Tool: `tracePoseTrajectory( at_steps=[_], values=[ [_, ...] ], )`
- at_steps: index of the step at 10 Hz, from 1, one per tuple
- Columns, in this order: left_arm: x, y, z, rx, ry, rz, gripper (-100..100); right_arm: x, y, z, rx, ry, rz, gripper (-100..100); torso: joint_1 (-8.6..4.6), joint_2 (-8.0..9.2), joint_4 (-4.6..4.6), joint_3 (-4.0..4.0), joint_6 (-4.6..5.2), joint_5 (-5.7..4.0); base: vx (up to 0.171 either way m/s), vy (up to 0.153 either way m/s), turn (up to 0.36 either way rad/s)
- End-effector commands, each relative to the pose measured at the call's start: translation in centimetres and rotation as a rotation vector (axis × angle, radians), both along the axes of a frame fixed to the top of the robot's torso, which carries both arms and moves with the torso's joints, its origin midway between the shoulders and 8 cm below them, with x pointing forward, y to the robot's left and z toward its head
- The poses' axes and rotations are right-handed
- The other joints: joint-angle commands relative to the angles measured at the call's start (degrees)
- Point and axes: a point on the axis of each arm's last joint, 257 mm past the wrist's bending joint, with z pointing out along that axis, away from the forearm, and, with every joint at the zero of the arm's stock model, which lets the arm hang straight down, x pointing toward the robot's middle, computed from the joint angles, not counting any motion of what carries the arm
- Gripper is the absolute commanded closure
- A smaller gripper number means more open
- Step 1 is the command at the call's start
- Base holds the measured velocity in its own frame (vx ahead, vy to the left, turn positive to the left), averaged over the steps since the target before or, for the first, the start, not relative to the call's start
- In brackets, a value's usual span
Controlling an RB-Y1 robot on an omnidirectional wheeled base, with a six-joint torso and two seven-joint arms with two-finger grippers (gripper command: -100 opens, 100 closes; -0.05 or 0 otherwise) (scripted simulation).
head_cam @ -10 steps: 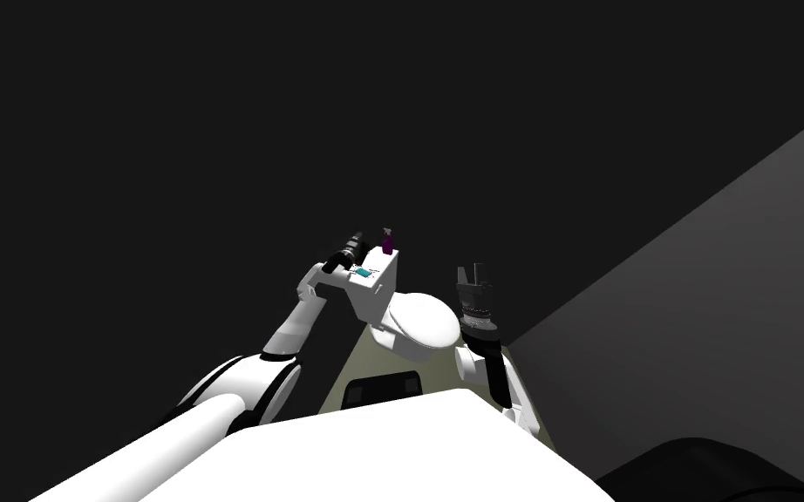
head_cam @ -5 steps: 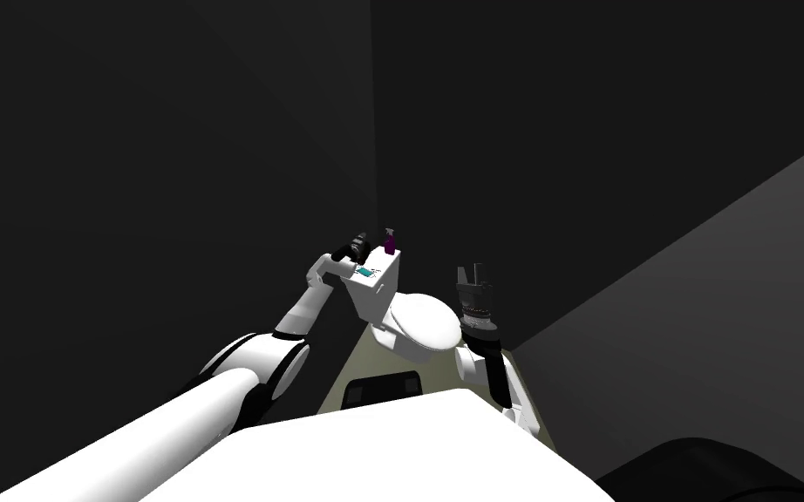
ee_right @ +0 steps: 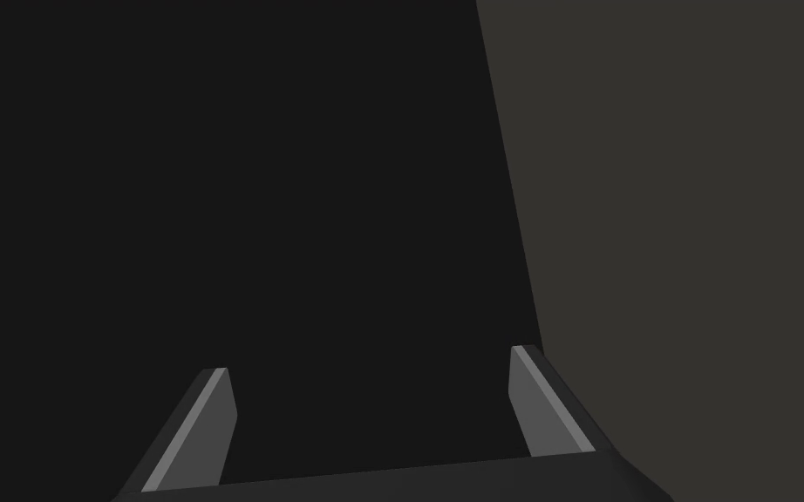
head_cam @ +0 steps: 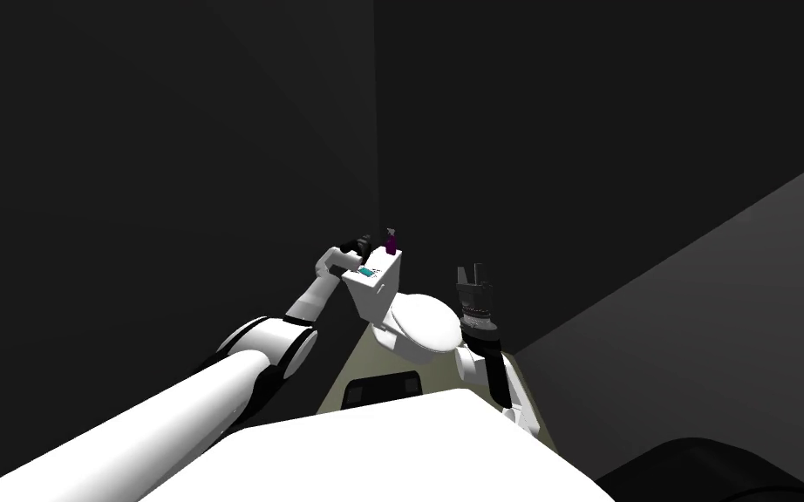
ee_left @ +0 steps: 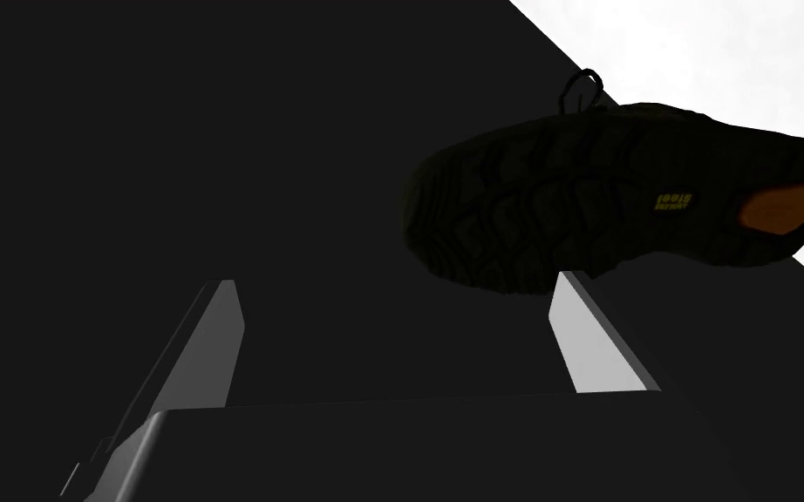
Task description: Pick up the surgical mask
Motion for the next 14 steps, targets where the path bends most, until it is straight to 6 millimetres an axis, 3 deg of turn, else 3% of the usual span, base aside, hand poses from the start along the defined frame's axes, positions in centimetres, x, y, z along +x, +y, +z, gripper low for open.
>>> tracePoseTrajectory(
  at_steps=[1,4,5,6,7,8,12,13,14],
  values=[
    [0.3,0.0,-1.2,0.017,0.059,0.013,-100,0.0,0.0,0.0,0.0,0.0,0.0,0,0.0,0.0,0.0,0.0,0.0,0.0,0.003,-0.013,0.036],
    [0.5,-0.4,-2.3,0.038,0.135,0.023,-100,0.0,0.0,0.0,0.0,0.0,0.0,0,0.04,0.01,0.0,0.01,-0.01,0.01,0.002,-0.007,0.031],
    [0.6,-1.4,-2.1,0.048,0.162,0.016,-100,0.0,0.0,0.0,0.0,0.0,0.0,0,0.04,0.01,0.0,0.0,0.0,0.01,0.003,-0.008,0.057],
    [0.6,-1.0,-3.2,0.059,0.203,0.031,-100,0.0,0.0,0.0,0.0,0.0,0.0,0,0.03,0.01,0.0,0.0,0.0,0.01,0.004,-0.008,0.029],
    [0.7,-2.0,-2.9,0.07,0.227,0.023,-100,0.0,0.0,0.0,0.0,0.0,0.0,0,0.03,0.01,-0.01,0.0,0.0,0.01,0.004,-0.007,0.053],
    [0.5,-1.4,-4.1,0.081,0.27,0.039,-100,0.0,0.0,0.0,0.0,0.0,0.0,0,0.03,0.0,0.0,0.0,0.0,0.01,0.005,-0.006,0.034],
    [0.0,-2.4,-4.9,0.121,0.373,0.046,-100,0.0,0.0,0.0,0.0,0.0,0.0,0,0.06,0.01,-0.01,0.0,0.0,0.02,0.002,0.0,0.033],
    [-0.4,-1.8,-6.1,0.13,0.413,0.06,-100,0.0,0.0,0.0,0.0,0.0,0.0,0,0.07,0.01,0.0,0.0,-0.01,0.02,0.005,0.001,0.026],
    [-0.6,-2.6,-5.5,0.145,0.435,0.055,-100,0.0,0.0,0.0,0.0,0.0,0.0,0,0.08,0.01,-0.01,0.0,-0.01,0.02,0.004,0.004,0.05]
  ],
)
